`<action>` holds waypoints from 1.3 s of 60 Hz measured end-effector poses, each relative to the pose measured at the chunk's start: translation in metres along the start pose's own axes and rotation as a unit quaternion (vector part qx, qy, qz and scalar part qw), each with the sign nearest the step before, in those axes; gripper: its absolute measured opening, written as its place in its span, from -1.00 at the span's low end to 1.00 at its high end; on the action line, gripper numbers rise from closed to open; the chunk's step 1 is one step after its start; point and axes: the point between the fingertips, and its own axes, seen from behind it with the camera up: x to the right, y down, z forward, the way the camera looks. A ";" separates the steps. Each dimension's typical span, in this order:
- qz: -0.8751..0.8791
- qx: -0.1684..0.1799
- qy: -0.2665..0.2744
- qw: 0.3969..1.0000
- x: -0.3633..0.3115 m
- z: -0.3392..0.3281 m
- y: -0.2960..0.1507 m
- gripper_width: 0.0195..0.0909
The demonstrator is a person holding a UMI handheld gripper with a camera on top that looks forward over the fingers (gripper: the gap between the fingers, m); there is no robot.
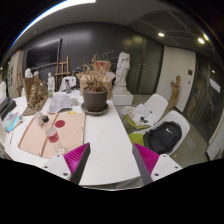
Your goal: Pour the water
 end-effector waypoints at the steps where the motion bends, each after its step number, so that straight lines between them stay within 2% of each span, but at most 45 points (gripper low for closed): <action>1: 0.000 -0.003 -0.005 1.000 -0.003 0.000 0.002 0.87; 17: -0.012 -0.035 -0.066 0.997 -0.052 0.022 0.050 0.86; 35: -0.028 -0.035 -0.121 0.992 -0.148 0.040 0.081 0.86; 46: -0.029 0.002 -0.138 0.990 -0.224 0.064 0.080 0.87; 56: -0.046 0.047 -0.091 0.994 -0.262 0.115 0.069 0.86; 65: -0.023 0.064 -0.073 0.995 -0.288 0.163 0.067 0.83; 70: -0.013 0.073 -0.068 0.995 -0.297 0.186 0.070 0.63; 74: 0.000 0.076 -0.061 0.995 -0.300 0.202 0.072 0.28; 78: 0.013 0.085 -0.050 0.995 -0.301 0.213 0.070 -0.19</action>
